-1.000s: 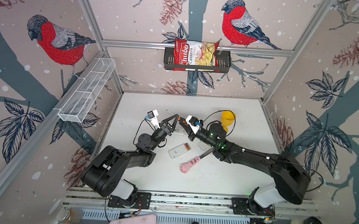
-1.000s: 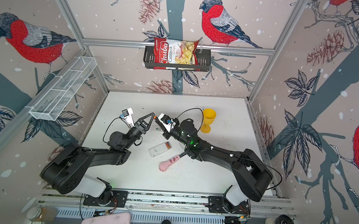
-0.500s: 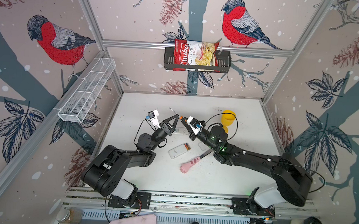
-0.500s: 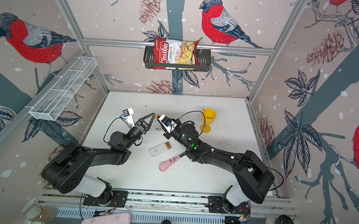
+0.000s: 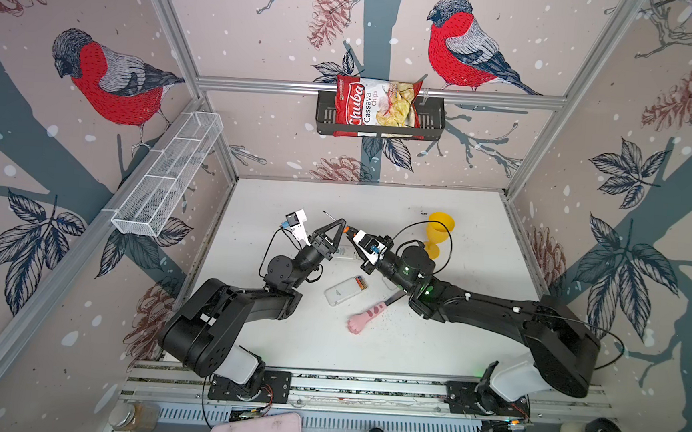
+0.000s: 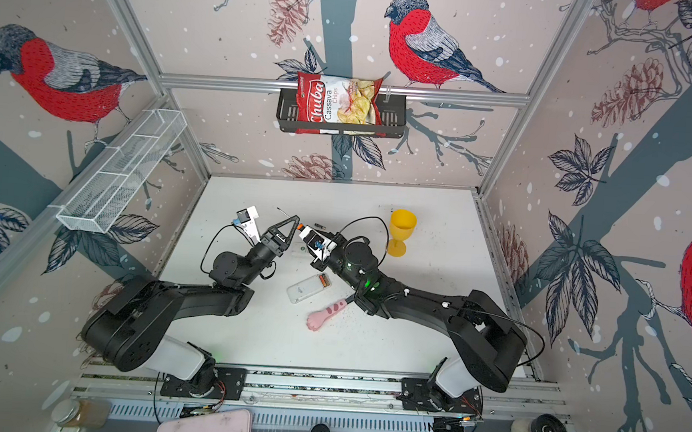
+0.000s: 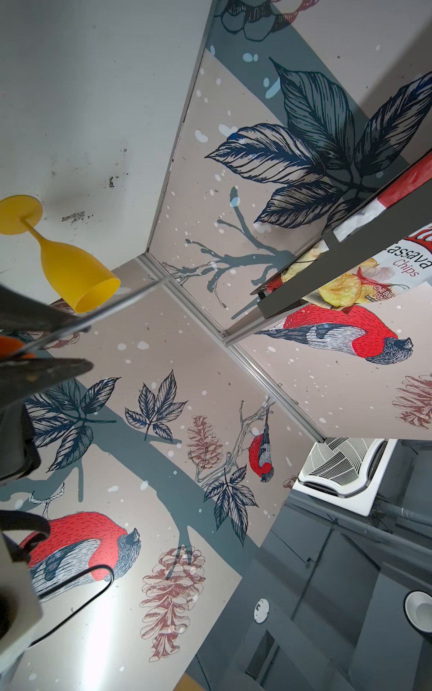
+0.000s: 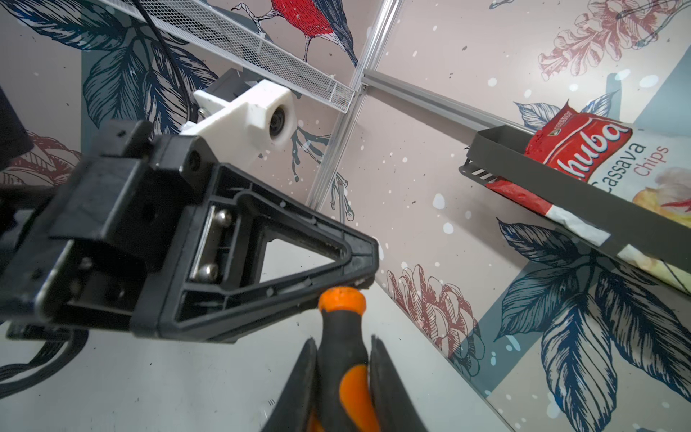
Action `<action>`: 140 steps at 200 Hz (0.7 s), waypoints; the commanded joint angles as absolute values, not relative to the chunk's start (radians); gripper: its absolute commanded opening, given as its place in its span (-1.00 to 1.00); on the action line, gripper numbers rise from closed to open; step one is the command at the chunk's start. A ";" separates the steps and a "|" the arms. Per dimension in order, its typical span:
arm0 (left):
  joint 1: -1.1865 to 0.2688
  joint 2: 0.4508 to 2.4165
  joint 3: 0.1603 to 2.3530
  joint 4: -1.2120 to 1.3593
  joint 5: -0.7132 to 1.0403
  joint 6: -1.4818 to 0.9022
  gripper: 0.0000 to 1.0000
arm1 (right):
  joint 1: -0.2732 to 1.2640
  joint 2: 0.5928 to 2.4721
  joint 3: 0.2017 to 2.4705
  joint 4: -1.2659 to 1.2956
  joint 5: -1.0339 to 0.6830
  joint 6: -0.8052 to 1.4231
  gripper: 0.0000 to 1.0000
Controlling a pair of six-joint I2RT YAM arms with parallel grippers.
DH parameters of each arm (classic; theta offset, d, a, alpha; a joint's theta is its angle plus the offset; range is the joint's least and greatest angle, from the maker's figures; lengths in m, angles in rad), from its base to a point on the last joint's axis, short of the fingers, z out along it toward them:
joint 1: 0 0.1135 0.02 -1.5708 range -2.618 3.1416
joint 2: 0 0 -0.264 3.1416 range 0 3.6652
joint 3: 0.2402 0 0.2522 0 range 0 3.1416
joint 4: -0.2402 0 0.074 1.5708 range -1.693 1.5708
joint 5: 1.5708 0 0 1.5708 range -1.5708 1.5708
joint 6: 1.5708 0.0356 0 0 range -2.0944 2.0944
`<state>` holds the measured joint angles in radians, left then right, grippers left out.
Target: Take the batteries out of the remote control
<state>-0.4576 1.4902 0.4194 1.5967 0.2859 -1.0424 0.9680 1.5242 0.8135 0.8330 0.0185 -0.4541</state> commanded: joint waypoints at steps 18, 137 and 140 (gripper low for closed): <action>-0.458 1.497 0.426 1.804 0.294 -1.031 -0.99 | 0.971 1.526 0.817 0.859 0.043 -0.477 -0.84; -0.475 1.475 0.419 1.804 0.250 -1.019 -1.00 | 0.830 1.479 0.820 0.850 -0.299 -0.077 0.38; -0.475 1.474 0.419 1.803 0.247 -1.019 -1.00 | 0.818 1.478 0.822 0.851 -0.328 -0.049 0.39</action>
